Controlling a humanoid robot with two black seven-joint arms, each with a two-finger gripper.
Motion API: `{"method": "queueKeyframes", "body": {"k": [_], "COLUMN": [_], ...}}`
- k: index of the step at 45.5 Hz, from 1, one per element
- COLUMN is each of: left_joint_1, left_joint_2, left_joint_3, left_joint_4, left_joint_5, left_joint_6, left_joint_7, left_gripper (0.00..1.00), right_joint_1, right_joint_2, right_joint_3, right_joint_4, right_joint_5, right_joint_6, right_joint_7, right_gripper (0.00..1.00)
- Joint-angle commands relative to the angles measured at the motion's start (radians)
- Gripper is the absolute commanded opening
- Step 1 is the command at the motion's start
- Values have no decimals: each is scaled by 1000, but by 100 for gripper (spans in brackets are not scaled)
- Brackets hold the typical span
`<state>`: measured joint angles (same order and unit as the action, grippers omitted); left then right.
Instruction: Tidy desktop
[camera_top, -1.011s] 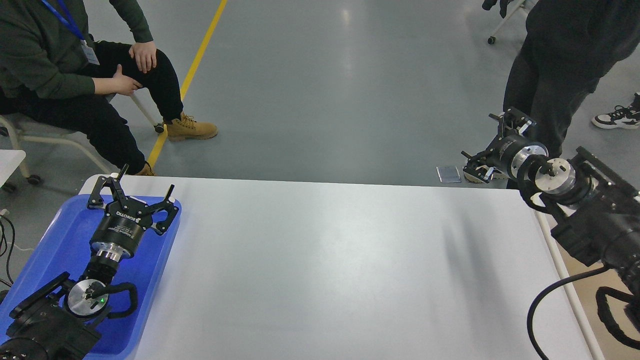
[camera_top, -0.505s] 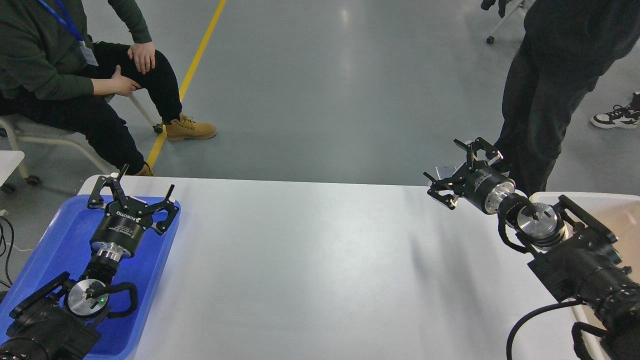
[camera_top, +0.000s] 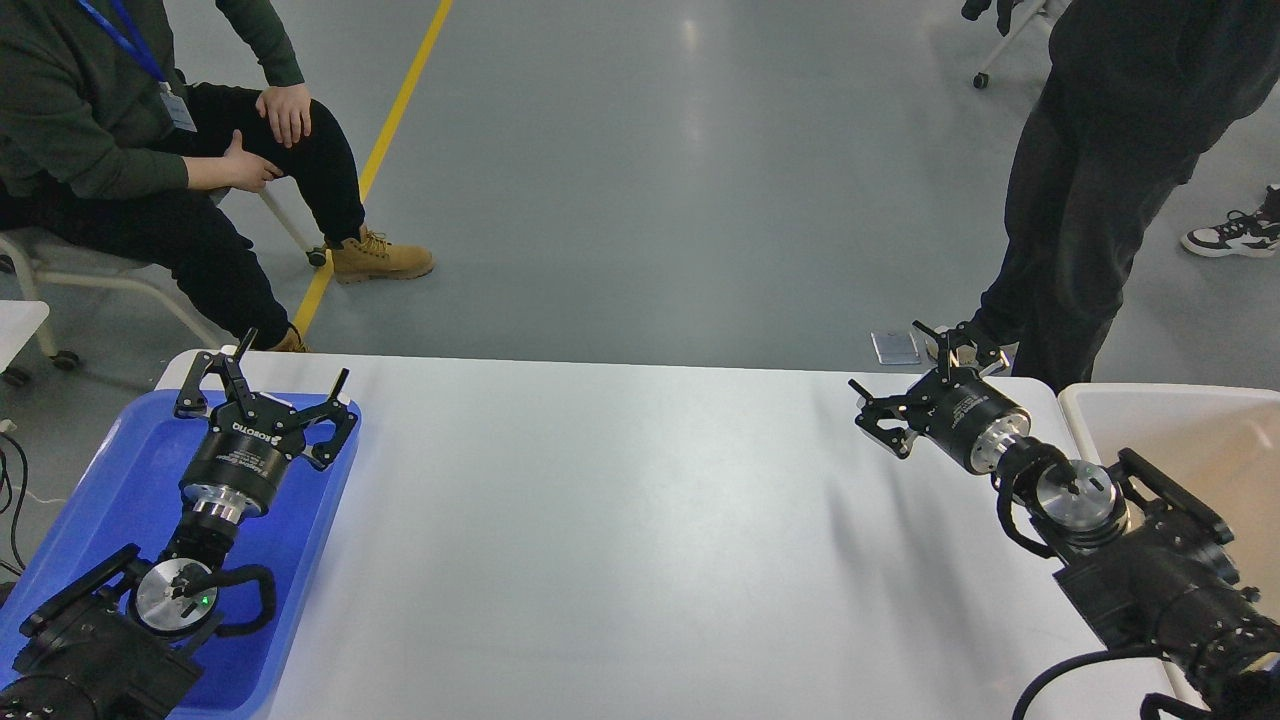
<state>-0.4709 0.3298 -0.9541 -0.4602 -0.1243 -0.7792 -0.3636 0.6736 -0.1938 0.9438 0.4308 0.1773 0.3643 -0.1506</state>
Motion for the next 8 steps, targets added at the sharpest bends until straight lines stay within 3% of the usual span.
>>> {"method": "queueKeyframes", "body": {"k": [1, 8], "left_joint_1": [0, 0], "left_joint_2": [0, 0], "left_joint_3": [0, 0], "left_joint_4": [0, 0], "left_joint_5": [0, 0], "left_joint_6": [0, 0], "left_joint_7": [0, 0], "left_gripper": [99, 99], "right_joint_1": [-26, -26], "right_joint_2": [-4, -3], "right_joint_3": [24, 24], "right_joint_4": [-27, -43], "right_joint_5": [2, 2], "right_joint_6": [33, 35], "right_joint_7": [5, 5], "right_gripper": [100, 100]}}
